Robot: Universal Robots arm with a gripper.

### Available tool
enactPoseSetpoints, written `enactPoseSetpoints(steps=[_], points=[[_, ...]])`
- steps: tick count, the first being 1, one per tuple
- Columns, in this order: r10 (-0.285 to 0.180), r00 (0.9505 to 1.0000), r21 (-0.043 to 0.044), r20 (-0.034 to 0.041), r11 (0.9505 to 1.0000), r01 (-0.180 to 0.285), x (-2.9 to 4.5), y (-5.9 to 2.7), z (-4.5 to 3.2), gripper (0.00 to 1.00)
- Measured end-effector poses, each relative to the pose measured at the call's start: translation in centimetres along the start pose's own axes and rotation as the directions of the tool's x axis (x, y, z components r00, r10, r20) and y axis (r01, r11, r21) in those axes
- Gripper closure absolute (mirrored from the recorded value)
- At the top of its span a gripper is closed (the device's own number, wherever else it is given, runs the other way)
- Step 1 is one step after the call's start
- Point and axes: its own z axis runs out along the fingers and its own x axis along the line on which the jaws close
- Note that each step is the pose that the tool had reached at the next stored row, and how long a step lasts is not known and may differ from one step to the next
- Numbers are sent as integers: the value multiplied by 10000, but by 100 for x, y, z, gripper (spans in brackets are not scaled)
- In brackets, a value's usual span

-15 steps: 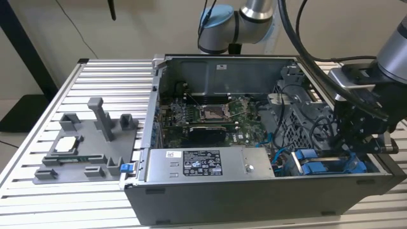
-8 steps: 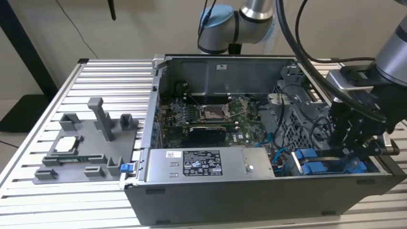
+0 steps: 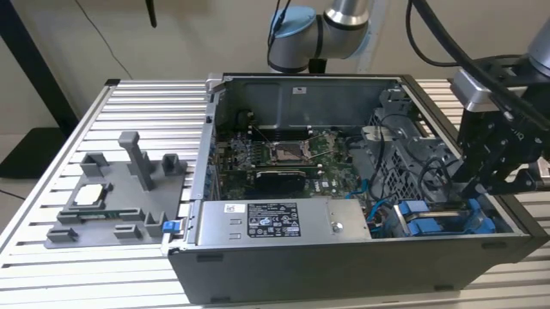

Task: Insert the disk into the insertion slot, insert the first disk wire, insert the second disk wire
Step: 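Insert the first disk wire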

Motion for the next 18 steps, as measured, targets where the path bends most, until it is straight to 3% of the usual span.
enactPoseSetpoints(steps=[4, 9, 18], points=[[0, 10000, 0, 4, 10000, 0, -6, -1, -55, 0], [0, 10000, 0, 1, 10000, 0, -7, -4, -57, 0], [-25, 10000, -2, 3, 10000, 25, -52, -102, -51, 0]])
